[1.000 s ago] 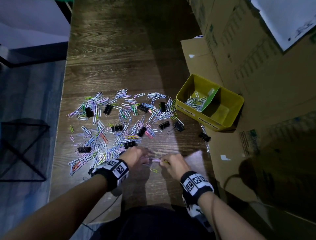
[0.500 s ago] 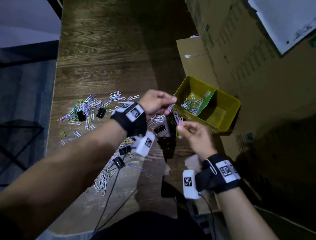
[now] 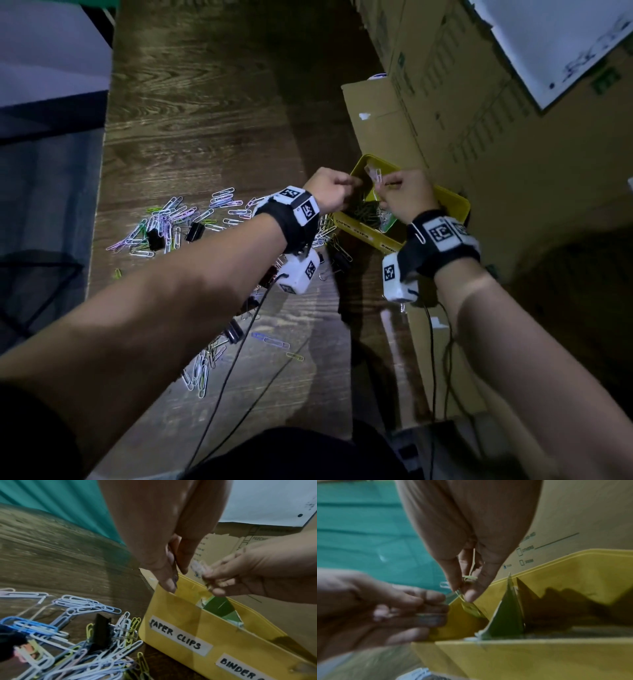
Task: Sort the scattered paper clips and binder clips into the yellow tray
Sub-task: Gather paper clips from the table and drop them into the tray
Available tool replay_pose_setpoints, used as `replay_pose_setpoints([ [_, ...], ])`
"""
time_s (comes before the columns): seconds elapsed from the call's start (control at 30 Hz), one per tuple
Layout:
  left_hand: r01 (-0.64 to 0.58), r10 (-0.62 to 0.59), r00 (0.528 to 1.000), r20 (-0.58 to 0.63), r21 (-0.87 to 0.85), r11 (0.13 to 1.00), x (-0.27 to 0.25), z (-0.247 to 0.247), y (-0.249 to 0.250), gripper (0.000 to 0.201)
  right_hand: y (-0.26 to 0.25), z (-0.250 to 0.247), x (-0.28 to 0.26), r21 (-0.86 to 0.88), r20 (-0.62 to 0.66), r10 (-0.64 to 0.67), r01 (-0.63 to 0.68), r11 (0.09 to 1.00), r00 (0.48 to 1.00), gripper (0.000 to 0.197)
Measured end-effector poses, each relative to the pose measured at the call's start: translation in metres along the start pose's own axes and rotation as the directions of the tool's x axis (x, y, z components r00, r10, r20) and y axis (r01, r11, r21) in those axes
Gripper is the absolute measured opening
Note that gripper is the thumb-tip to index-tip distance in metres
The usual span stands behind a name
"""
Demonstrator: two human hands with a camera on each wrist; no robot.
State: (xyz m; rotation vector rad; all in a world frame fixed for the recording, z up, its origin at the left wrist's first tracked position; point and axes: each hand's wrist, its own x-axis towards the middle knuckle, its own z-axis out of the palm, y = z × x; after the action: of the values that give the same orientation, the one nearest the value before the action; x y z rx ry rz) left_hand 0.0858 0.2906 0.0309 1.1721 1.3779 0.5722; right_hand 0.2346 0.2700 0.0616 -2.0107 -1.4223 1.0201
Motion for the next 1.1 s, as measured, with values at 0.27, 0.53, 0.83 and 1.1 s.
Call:
replay_pose_setpoints([
  [0.27, -0.102, 0.089, 0.993, 0.073, 0.201, 0.974, -0.005, -0.011, -0.006, 0.04, 0.0, 0.026, 0.0, -0.275, 0.016, -0.034, 0.037, 0.961, 0.999, 0.032],
  [0.53, -0.077, 0.08, 0.996, 0.031, -0.087, 0.993, -0.049, -0.023, -0.004, 0.027, 0.003, 0.023, -0.026, -0.227, -0.001, -0.216, 0.21, 0.951, 0.976, 0.032],
  [0.83, 0.054, -0.056, 0.998, -0.009, 0.463, 0.885, -0.184, -0.128, -0.101, 0.005, -0.007, 0.075, -0.118, -0.081, 0.35, -0.551, 0.61, 0.788, 0.758, 0.024],
  [1.1, 0.111, -0.072, 0.994, -0.085, 0.723, 0.681, -0.277, -0.176, -0.18, 0.022, -0.001, 0.19, -0.183, -0.196, 0.799, -0.347, 0.758, 0.623, 0.491, 0.035],
])
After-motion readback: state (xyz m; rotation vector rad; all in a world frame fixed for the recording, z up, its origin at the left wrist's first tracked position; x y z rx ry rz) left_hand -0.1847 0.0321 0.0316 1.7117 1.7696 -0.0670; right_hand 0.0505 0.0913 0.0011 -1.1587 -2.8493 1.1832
